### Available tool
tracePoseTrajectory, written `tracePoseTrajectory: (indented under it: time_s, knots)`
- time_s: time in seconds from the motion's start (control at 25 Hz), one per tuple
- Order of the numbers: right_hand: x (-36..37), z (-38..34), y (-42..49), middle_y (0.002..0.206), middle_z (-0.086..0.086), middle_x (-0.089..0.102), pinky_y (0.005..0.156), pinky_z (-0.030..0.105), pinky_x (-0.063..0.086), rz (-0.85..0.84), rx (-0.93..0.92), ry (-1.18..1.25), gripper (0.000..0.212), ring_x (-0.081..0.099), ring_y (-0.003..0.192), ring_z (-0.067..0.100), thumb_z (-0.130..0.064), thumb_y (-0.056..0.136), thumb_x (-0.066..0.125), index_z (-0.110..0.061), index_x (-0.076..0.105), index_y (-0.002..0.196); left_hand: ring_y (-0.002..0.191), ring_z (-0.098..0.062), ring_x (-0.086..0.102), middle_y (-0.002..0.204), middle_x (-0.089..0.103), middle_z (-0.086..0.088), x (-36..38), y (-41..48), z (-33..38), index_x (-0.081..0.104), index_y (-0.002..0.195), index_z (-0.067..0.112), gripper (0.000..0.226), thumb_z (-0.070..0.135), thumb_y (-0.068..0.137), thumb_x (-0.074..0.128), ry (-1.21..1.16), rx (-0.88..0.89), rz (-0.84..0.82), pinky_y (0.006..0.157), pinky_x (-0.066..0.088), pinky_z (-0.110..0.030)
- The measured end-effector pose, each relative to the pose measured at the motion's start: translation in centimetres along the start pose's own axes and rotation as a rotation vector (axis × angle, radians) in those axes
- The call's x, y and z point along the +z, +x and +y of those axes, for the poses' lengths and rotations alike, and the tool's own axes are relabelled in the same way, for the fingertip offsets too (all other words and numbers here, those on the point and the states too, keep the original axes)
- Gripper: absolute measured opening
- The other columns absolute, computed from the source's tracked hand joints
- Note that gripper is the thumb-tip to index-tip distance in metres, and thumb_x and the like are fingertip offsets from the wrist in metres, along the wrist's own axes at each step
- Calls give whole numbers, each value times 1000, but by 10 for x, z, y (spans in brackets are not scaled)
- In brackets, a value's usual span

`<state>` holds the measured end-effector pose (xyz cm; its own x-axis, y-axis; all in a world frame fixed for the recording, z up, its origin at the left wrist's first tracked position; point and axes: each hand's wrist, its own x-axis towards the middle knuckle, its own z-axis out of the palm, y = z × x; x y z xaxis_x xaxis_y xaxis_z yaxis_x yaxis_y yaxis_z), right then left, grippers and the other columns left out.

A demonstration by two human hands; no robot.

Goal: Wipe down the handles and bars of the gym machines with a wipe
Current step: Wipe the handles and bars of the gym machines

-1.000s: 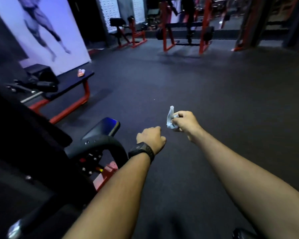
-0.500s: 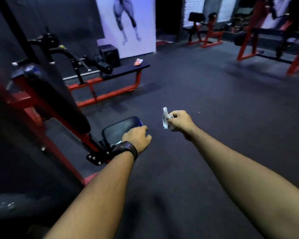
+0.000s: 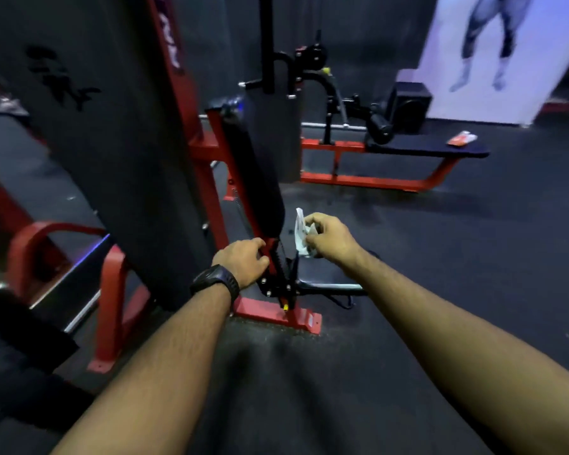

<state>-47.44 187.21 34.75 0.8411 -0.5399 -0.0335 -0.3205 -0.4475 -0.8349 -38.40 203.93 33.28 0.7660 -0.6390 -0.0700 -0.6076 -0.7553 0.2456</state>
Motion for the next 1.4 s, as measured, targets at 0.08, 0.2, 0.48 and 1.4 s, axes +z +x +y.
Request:
tracePoseTrajectory:
  time_s: [0.08, 0.2, 0.48, 1.4]
  knots:
    - [17, -17, 18, 66, -5, 56, 63, 32, 50, -137, -113, -64, 28, 54, 62, 13, 0, 75, 57, -27, 62, 74, 117, -27, 58, 130, 61, -4, -6, -13, -18, 51, 136, 28, 42, 36, 96, 48, -16, -130, 30, 90, 47, -36]
    - [53, -55, 29, 63, -7, 58, 62, 26, 42, -321, -251, -98, 29, 52, 59, 6, -4, 76, 61, -28, 60, 61, 120, -25, 56, 132, 60, -4, -17, -50, -44, 52, 136, 26, 41, 35, 96, 49, -15, -327, 107, 93, 46, -35]
    - [123, -120, -27, 69, -6, 72, 66, 20, 46, -746, -544, 148, 27, 61, 63, -4, -37, 88, 67, -13, 75, 77, 120, -26, 56, 130, 62, -5, -31, -173, -40, 57, 131, 23, 36, 29, 95, 53, -92, -766, 322, 94, 45, -33]
    - [184, -199, -136, 108, 3, 67, 93, 14, 45, -500, -1077, 538, 20, 60, 100, 4, -4, 88, 63, -6, 73, 105, 139, -32, 37, 150, 43, -9, -140, -303, -155, 51, 141, 13, 52, 41, 98, 53, 910, -266, 676, 108, 38, -48]
